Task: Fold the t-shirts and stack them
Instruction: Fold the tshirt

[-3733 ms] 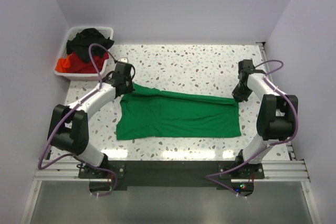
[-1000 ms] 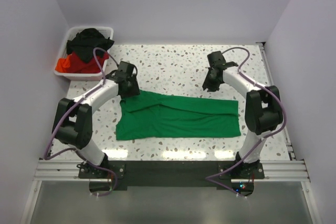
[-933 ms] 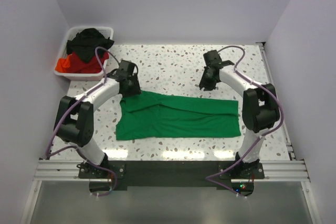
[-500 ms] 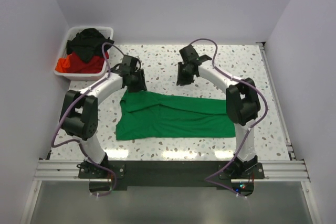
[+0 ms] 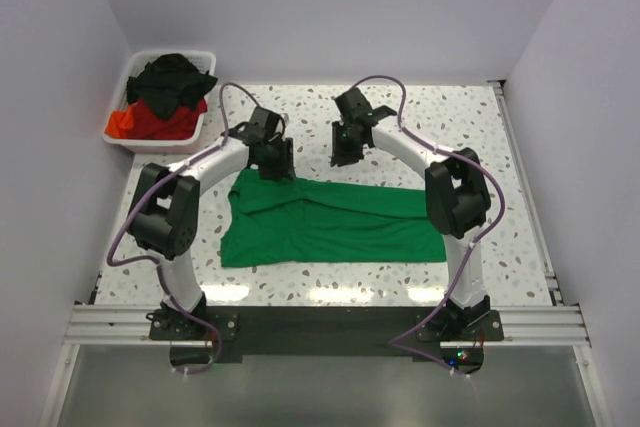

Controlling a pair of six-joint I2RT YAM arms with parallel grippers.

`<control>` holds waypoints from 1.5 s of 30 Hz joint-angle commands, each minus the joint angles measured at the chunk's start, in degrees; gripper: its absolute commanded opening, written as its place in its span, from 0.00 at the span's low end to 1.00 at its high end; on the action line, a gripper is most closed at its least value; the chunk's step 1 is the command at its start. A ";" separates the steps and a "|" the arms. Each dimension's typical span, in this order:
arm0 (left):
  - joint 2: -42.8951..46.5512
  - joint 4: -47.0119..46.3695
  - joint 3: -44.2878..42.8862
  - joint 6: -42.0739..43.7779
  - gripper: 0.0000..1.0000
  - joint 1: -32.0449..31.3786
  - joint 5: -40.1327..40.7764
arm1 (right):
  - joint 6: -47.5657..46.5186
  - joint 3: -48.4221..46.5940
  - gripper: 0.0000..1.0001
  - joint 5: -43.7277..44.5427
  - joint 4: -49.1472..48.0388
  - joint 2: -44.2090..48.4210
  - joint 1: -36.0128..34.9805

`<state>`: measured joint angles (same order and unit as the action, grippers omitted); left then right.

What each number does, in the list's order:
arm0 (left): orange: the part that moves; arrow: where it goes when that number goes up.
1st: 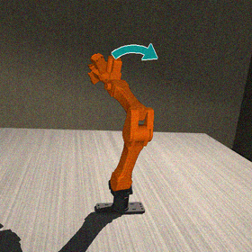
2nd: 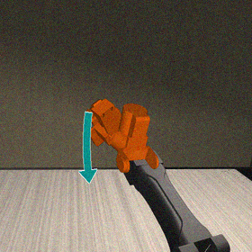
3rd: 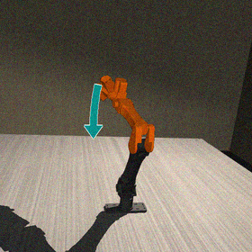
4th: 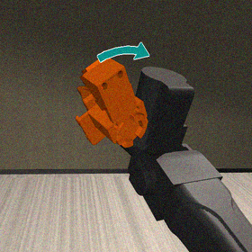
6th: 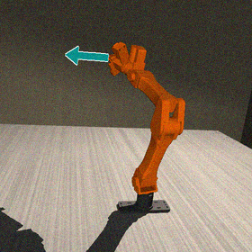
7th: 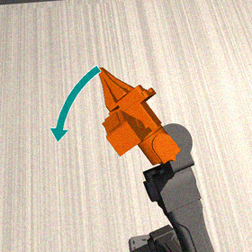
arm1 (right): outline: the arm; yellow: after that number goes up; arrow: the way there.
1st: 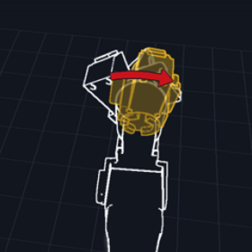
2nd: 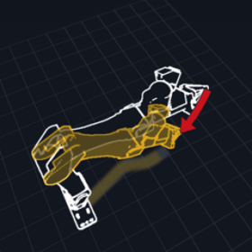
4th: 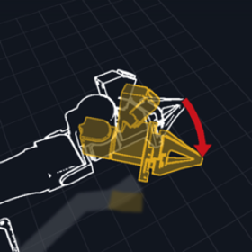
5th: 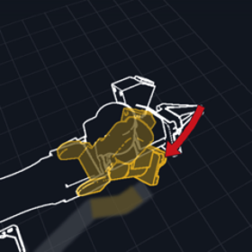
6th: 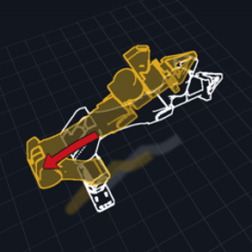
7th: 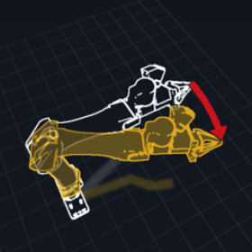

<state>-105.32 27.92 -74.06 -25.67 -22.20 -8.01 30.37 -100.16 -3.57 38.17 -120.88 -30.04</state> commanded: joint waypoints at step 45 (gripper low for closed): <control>10.48 11.01 4.10 3.17 0.00 -6.19 5.55 | -0.40 4.71 0.24 4.19 1.64 4.34 0.16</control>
<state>-98.08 34.65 -71.85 -24.56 -27.75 -3.44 30.39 -95.13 -0.51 39.27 -119.92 -30.04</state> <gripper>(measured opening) 0.020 0.243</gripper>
